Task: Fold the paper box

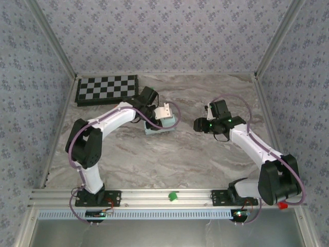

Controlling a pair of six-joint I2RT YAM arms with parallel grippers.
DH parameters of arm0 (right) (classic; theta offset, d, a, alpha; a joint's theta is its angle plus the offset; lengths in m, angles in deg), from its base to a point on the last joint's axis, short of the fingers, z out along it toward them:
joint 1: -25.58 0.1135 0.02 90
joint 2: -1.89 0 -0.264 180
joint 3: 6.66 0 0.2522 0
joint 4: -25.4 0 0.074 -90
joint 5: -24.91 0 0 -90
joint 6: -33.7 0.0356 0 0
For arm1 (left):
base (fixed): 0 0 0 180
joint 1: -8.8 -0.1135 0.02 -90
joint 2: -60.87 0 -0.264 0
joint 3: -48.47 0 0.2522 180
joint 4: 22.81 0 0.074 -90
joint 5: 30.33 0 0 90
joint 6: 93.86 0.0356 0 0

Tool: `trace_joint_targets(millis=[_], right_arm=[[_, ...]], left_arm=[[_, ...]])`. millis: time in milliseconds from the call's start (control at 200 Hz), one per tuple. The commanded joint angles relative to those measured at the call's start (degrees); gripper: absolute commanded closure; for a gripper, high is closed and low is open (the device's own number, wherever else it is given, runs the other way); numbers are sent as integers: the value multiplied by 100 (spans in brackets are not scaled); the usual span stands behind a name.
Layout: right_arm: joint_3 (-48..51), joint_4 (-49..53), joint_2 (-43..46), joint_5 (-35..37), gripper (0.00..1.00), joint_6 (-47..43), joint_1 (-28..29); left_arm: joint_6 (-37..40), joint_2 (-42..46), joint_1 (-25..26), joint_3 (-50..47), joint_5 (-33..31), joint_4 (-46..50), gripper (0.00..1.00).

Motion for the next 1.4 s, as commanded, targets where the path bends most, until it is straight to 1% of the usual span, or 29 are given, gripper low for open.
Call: trace_joint_targets(millis=[0, 275, 575, 790, 1094, 1249, 1394], right_arm=[[22, 46, -45, 60, 42, 80, -44], [51, 31, -45, 130, 42, 127, -108], [155, -15, -43, 140, 42, 210, -169], [243, -43, -45, 147, 42, 249, -211], [308, -111, -53, 130, 42, 286, -269], [349, -137, -52, 112, 42, 317, -284], [377, -139, -49, 112, 42, 299, -299]], left_arm=[[15, 400, 124, -124, -468, -395, 64], [248, 575, 465, -777, -1876, -1612, 64], [492, 474, 842, -1443, -2888, -2965, 63], [605, 367, 1053, -1766, -3369, -3582, 63], [522, 194, 1346, -2117, -4048, -4511, 63], [500, -12, 1453, -2207, -4223, -4784, 63], [410, -162, 1546, -2232, -4292, -4809, 63]])
